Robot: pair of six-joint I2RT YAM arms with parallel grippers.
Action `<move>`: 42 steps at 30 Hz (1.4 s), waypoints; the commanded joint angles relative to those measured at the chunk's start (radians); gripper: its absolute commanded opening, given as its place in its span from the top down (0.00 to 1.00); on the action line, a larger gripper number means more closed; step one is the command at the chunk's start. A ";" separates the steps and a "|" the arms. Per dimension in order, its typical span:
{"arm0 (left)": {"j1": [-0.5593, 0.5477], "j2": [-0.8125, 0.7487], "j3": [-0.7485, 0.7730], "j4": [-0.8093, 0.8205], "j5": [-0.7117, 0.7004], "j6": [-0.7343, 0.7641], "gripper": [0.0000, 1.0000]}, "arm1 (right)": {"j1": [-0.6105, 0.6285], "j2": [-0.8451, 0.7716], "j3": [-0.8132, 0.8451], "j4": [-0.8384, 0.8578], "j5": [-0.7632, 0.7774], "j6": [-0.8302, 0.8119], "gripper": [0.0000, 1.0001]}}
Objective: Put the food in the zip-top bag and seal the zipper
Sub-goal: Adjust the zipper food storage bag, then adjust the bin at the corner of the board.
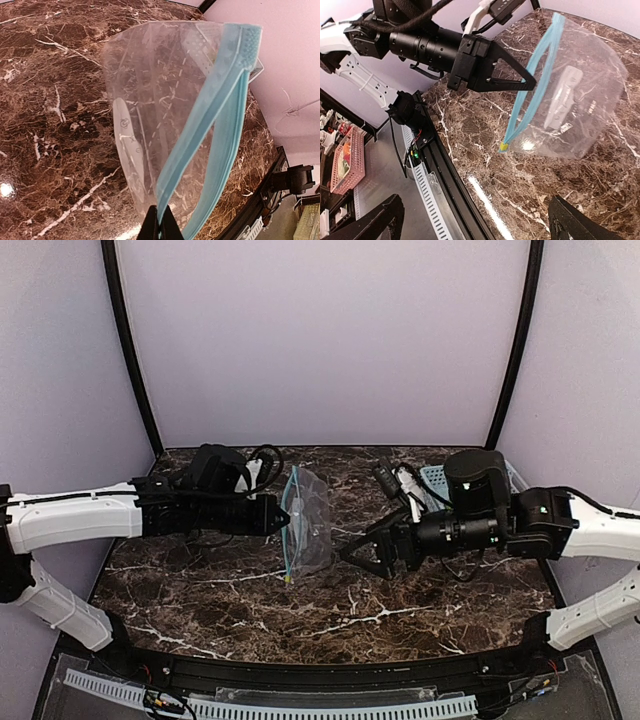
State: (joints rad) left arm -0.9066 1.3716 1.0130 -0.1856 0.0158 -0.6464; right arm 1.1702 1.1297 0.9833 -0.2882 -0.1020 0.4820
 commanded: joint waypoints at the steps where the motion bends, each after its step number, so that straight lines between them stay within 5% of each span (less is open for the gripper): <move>1: 0.039 -0.074 -0.003 -0.085 0.016 0.049 0.99 | -0.093 -0.072 0.000 -0.033 0.056 -0.019 0.01; 8: 0.070 -0.124 -0.032 -0.141 0.016 0.074 0.99 | -0.471 -0.043 0.014 -0.159 0.094 0.081 0.05; 16: 0.073 -0.211 -0.091 -0.149 0.010 0.037 0.99 | -0.809 0.198 0.043 -0.163 0.080 0.096 0.19; 29: 0.074 -0.348 -0.200 -0.177 -0.066 -0.014 0.99 | -0.873 0.467 0.126 -0.170 0.239 0.138 0.22; 35: 0.074 -0.359 -0.201 -0.187 -0.071 -0.009 0.99 | -0.873 0.456 0.032 -0.077 0.137 0.133 0.22; 42: 0.074 -0.363 -0.216 -0.178 -0.076 -0.010 0.99 | -0.863 0.372 -0.071 0.009 -0.096 -0.055 0.21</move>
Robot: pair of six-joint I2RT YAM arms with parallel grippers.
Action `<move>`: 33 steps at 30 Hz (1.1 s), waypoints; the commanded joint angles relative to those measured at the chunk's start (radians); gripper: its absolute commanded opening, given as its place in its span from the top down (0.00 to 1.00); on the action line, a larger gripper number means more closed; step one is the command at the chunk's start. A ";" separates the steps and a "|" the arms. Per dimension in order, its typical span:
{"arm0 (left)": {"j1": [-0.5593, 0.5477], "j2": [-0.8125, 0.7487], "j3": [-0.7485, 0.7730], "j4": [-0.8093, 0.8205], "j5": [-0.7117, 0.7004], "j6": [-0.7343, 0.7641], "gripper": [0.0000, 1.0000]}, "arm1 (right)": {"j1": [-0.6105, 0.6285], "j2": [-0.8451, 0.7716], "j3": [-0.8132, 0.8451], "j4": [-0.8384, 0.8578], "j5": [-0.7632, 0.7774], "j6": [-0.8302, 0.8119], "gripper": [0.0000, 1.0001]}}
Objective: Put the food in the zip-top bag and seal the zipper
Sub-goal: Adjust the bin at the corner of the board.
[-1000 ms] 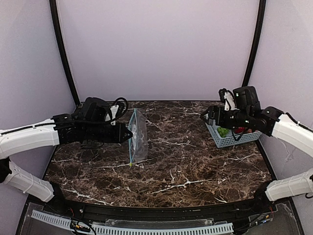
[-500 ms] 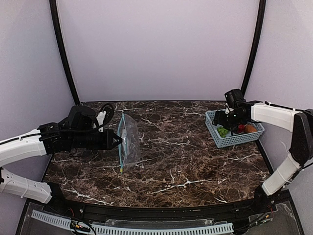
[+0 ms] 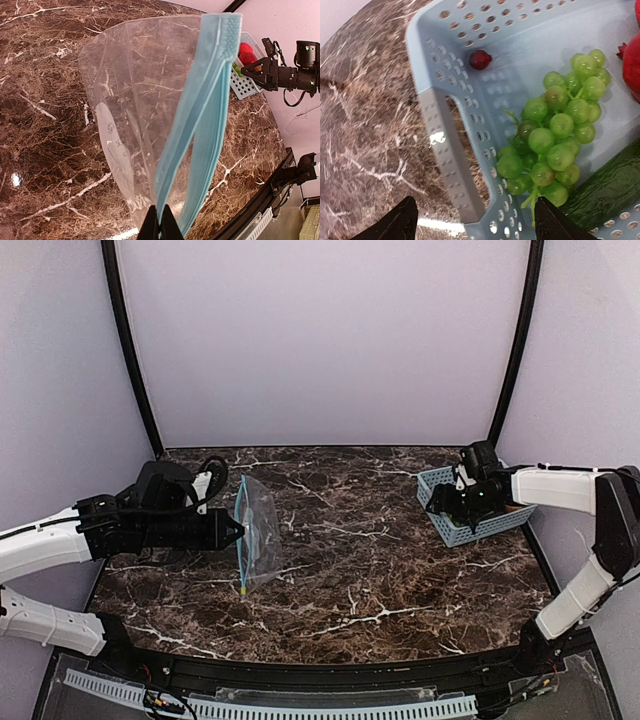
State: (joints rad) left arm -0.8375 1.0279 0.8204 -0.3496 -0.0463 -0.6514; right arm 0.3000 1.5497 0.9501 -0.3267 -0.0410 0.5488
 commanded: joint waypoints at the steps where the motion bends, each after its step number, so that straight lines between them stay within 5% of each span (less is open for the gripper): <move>1: 0.005 -0.018 -0.025 -0.007 -0.012 -0.006 0.99 | 0.013 -0.056 -0.041 0.032 -0.175 -0.148 0.22; 7: 0.006 -0.006 -0.030 0.006 -0.003 -0.011 0.99 | 0.047 -0.146 -0.072 -0.136 -0.210 -0.188 0.22; 19: 0.005 -0.010 -0.050 0.021 0.003 -0.008 0.99 | 0.025 -0.401 -0.218 -0.391 -0.091 0.020 0.20; 33: 0.005 -0.086 -0.077 -0.020 -0.041 -0.012 0.99 | -0.094 -0.393 -0.035 -0.521 0.038 0.019 0.19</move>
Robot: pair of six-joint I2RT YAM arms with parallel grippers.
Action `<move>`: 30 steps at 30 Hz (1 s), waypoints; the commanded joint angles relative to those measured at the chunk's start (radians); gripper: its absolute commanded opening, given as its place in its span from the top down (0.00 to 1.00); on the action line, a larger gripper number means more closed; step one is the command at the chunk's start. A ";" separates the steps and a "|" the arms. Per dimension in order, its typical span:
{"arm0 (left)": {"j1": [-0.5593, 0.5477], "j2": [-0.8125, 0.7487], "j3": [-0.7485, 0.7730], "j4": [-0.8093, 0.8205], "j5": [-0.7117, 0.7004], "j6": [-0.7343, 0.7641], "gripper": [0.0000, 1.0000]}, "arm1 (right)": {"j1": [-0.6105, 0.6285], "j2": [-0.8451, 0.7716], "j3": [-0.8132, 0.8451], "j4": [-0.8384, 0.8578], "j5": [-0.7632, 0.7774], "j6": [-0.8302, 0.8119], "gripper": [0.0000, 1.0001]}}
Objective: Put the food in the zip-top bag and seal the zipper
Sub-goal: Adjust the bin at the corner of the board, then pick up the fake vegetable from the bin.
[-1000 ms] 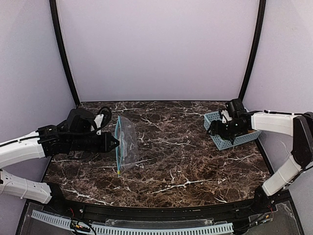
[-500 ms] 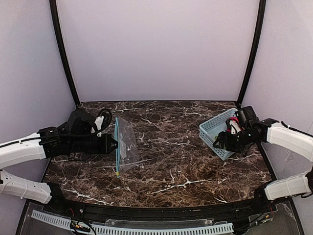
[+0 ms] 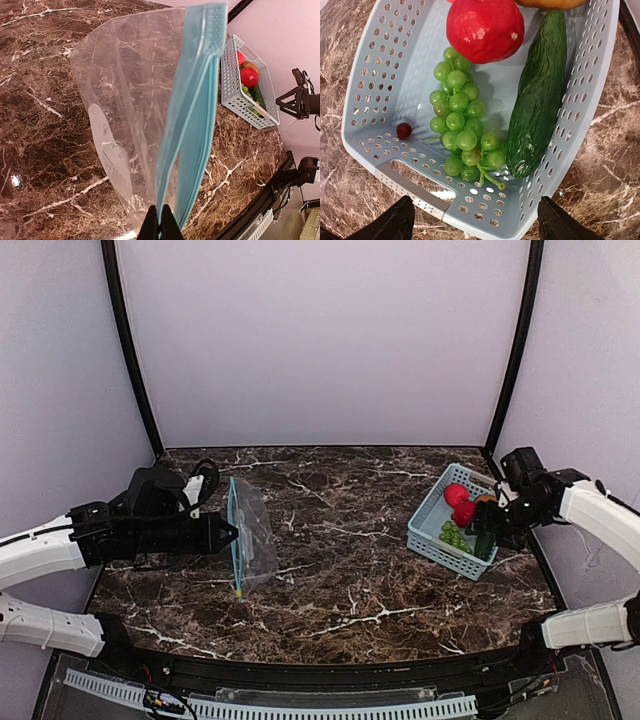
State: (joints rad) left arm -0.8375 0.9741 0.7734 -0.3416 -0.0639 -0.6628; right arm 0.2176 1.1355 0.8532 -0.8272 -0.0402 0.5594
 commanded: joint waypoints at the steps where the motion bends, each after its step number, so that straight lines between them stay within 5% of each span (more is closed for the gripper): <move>1: 0.005 -0.033 -0.032 -0.028 -0.024 -0.002 0.99 | -0.012 0.031 0.071 -0.010 0.037 0.013 0.20; 8: 0.005 -0.018 -0.021 -0.025 -0.017 0.001 0.99 | -0.012 0.139 0.093 0.061 0.078 0.026 0.37; 30: 0.005 -0.025 -0.020 -0.046 -0.023 -0.005 0.99 | -0.162 0.278 0.056 0.064 0.221 -0.093 0.37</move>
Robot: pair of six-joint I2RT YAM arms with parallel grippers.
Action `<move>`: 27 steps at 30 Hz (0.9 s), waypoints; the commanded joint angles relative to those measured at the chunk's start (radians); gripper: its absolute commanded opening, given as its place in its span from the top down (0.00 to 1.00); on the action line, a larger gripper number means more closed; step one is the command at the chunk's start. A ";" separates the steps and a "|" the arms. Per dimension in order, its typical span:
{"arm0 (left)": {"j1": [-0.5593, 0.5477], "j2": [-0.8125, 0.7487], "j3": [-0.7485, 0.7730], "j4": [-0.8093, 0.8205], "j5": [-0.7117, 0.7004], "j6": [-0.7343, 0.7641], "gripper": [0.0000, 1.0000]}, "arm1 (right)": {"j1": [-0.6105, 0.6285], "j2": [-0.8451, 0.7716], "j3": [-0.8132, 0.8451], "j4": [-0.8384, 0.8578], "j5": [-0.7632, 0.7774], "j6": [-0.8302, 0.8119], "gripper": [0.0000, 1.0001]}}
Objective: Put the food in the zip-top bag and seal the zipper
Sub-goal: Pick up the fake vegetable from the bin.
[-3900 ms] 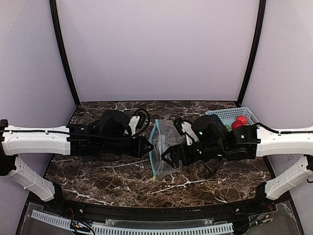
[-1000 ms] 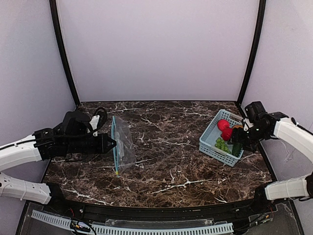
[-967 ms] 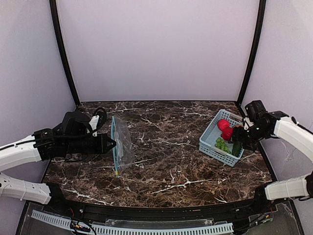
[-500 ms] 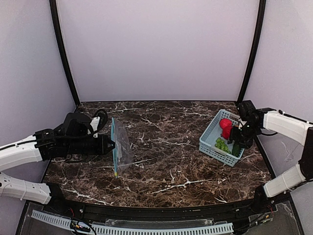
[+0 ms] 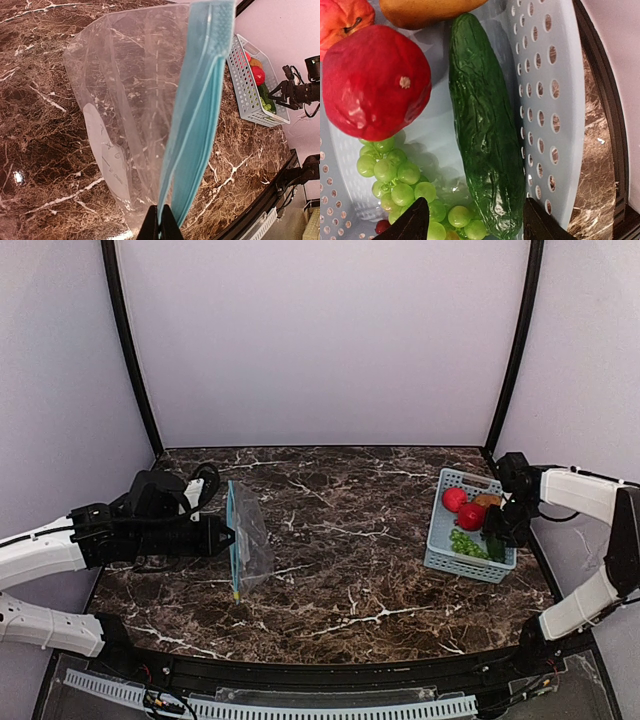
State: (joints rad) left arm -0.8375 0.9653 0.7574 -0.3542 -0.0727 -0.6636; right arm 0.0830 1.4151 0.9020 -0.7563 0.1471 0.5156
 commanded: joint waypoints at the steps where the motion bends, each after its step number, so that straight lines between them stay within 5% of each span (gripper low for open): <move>1: 0.005 -0.014 -0.004 -0.031 -0.011 -0.006 0.99 | -0.030 0.007 0.009 0.000 0.036 -0.057 0.37; 24: 0.005 0.038 0.049 -0.034 0.003 -0.007 0.99 | -0.030 0.274 0.103 0.203 0.105 -0.285 0.44; 27: 0.005 0.049 0.063 -0.041 0.009 -0.003 0.99 | -0.030 0.298 0.120 0.200 0.080 -0.285 0.52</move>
State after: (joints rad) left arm -0.8375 1.0031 0.7837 -0.3622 -0.0685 -0.6666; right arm 0.0578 1.6848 0.9890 -0.5953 0.2584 0.2474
